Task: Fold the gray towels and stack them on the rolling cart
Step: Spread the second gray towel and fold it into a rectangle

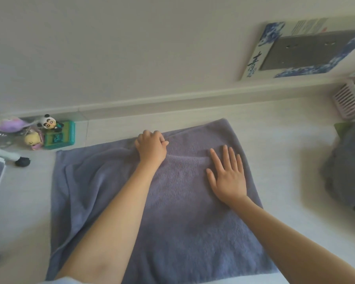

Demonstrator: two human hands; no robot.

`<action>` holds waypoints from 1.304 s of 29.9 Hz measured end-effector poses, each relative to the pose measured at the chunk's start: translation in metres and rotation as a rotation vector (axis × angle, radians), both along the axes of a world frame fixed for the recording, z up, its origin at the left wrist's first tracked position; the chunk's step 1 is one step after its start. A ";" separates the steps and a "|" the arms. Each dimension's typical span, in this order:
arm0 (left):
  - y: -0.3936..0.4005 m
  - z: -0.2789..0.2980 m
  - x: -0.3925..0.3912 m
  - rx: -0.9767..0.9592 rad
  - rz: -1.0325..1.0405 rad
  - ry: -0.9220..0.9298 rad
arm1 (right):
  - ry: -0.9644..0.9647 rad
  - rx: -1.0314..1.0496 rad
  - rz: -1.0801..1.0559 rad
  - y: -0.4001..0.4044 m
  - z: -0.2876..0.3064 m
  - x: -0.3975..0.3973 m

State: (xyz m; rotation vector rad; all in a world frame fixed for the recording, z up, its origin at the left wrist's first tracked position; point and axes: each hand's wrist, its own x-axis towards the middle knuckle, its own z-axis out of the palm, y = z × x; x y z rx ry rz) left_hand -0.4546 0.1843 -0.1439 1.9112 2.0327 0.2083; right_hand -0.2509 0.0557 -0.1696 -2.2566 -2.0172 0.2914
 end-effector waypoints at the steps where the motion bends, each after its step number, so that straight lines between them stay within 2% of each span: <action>1: 0.005 0.001 -0.002 -0.029 -0.007 -0.023 | -0.002 0.003 -0.002 0.001 -0.001 0.000; 5: 0.025 0.008 -0.002 -0.172 -0.055 0.088 | -0.010 0.009 0.004 0.000 -0.003 0.000; 8: 0.035 0.013 0.004 -0.054 -0.030 0.174 | -0.016 -0.001 0.004 -0.001 -0.004 0.002; 10: 0.040 0.013 0.011 -0.012 -0.027 0.156 | -0.019 -0.001 -0.003 -0.002 -0.004 0.004; 14: 0.037 0.011 0.023 -0.320 -0.173 0.125 | -0.022 -0.005 -0.014 -0.010 -0.004 0.011; 16: 0.033 0.011 0.026 -0.320 -0.244 0.144 | -0.027 -0.005 -0.015 -0.015 -0.005 0.017; 21: 0.030 0.008 0.042 -0.009 -0.231 -0.016 | -0.067 -0.028 -0.032 -0.030 -0.005 0.030; 26: -0.003 -0.005 0.066 0.352 -0.173 -0.061 | -0.095 -0.053 -0.118 -0.035 0.000 0.034; 28: -0.029 -0.011 0.074 0.440 -0.248 -0.057 | -0.067 -0.022 -0.177 -0.027 0.004 0.031; 29: -0.045 -0.015 0.076 0.430 -0.326 -0.055 | -0.026 0.009 -0.162 -0.019 0.007 0.027; 31: -0.073 -0.024 0.078 0.328 -0.465 0.009 | 0.034 0.046 0.002 0.001 0.010 0.020; 33: -0.082 -0.034 0.073 0.203 -0.508 0.121 | 0.019 0.025 0.146 0.021 0.006 0.025; 39: -0.071 -0.036 0.059 0.061 -0.455 0.234 | -0.044 -0.137 -0.230 0.047 0.002 0.081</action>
